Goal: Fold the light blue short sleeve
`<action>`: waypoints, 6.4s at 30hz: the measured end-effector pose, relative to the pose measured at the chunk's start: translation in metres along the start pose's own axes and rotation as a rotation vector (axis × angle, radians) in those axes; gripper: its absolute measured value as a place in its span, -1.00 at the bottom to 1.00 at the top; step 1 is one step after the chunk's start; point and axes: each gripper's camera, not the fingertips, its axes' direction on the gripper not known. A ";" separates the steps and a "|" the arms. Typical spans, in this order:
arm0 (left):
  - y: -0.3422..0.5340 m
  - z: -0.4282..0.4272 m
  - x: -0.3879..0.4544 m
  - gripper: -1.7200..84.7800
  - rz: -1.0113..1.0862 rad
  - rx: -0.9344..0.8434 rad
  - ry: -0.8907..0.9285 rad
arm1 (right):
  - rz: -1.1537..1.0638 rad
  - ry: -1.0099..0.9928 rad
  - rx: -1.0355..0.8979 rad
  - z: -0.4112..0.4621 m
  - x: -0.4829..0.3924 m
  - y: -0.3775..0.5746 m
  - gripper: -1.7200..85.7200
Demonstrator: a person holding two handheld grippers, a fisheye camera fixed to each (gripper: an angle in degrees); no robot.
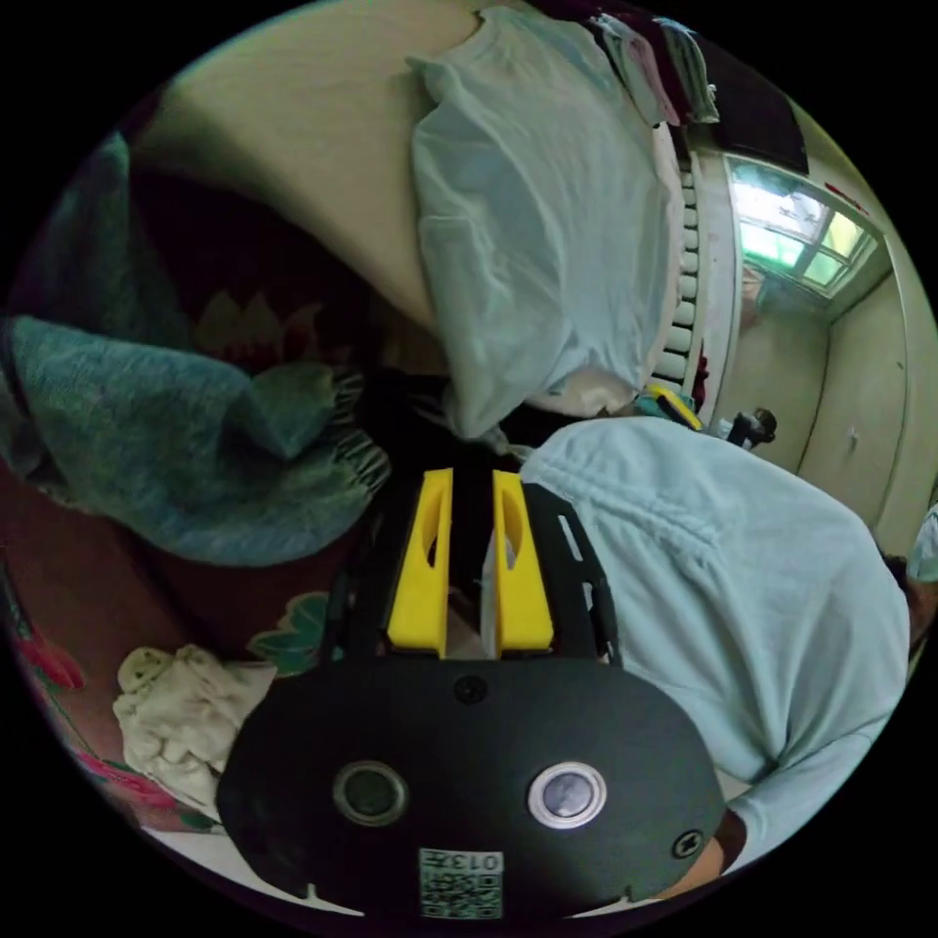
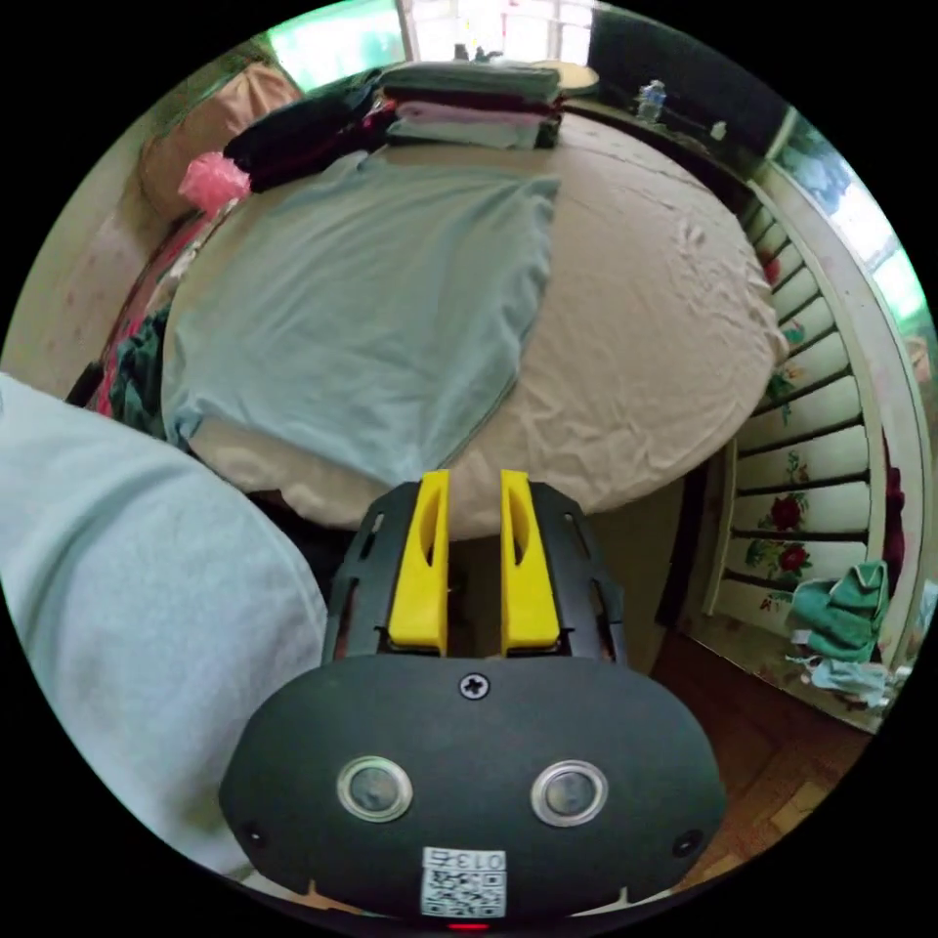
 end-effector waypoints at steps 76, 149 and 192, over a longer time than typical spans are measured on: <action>-0.277 -0.093 0.532 -0.95 0.684 0.467 -0.732 | -0.035 0.019 0.335 0.023 0.086 -0.296 -0.96; 0.143 -0.022 -0.071 -0.77 0.326 0.090 -0.372 | -0.540 0.231 0.050 -0.021 -0.159 -0.003 -0.92; 0.018 -0.163 -0.046 -0.67 0.509 0.209 -0.682 | -0.021 -0.019 0.119 -0.042 -0.038 -0.105 -0.78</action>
